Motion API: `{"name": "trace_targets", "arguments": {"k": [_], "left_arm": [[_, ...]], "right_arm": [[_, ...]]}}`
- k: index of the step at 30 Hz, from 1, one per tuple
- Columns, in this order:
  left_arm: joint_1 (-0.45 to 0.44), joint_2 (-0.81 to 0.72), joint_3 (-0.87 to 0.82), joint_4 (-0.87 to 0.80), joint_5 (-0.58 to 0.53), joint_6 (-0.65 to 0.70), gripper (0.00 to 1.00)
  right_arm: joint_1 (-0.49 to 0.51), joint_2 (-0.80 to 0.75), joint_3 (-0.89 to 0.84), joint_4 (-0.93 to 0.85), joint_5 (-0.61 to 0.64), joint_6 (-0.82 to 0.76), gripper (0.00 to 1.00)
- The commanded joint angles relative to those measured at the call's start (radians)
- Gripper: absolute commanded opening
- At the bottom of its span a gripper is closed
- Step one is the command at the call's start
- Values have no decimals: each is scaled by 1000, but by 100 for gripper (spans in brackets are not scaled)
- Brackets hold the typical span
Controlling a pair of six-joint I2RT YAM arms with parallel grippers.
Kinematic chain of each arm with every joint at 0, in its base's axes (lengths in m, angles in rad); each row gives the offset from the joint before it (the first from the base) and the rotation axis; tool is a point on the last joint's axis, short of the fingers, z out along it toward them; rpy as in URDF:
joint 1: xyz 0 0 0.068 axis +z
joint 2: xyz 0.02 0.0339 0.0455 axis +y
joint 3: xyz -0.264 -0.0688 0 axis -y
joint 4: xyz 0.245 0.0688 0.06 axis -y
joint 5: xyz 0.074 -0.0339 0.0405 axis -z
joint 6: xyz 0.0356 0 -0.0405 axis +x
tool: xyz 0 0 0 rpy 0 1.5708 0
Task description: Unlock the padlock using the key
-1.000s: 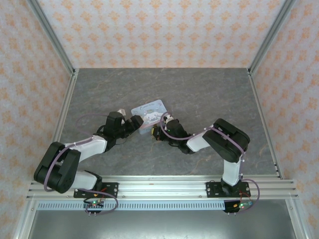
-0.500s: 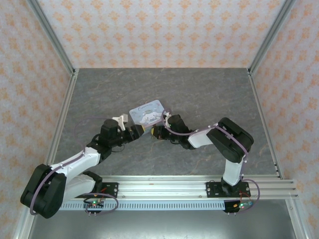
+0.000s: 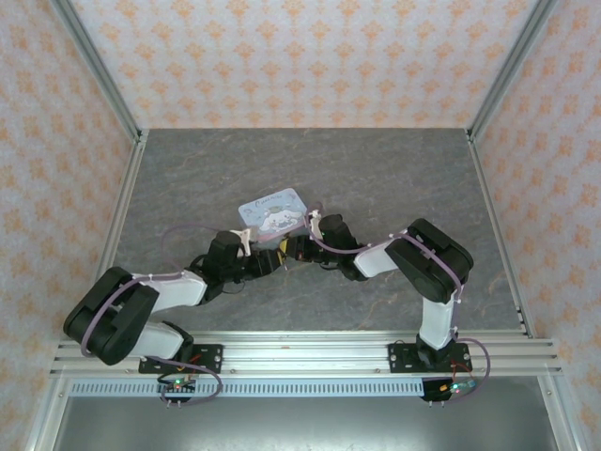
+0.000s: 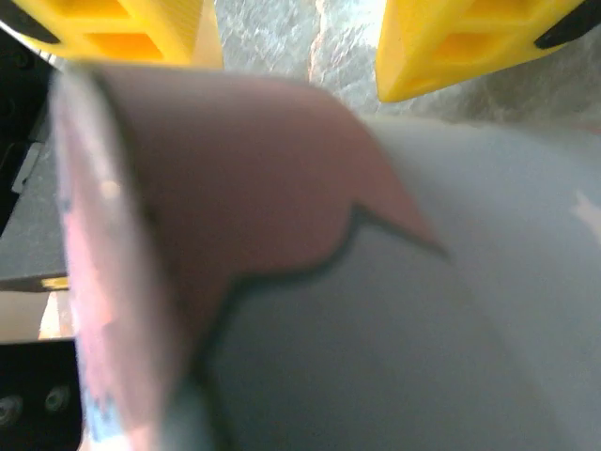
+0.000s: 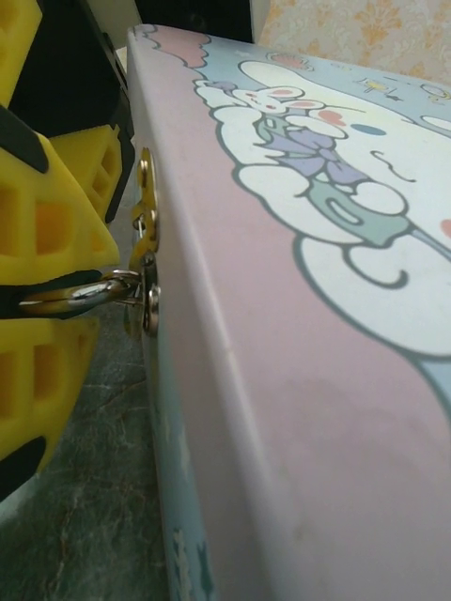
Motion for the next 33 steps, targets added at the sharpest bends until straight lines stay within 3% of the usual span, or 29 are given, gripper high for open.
{"name": "trace_targets", "arguments": {"k": [1,14,18,27,33], "left_arm": [[-20,40,4,111,5,14,44],[-57,138,32,198,-7,1,41],[-70,107,-16,206,-142,-39,48],[-118,-55,-108,211,-355,-106,48],[-124,-110,-105,175,-383,-104,45]], "right_arm": [[8,48,-6,-89,-91,81,0],[8,61,-10,-73,-92,97,0],[8,72,-9,-65,-79,114,0],[8,96,1,-57,-35,160,0],[8,102,-3,-49,-35,167,0]]}}
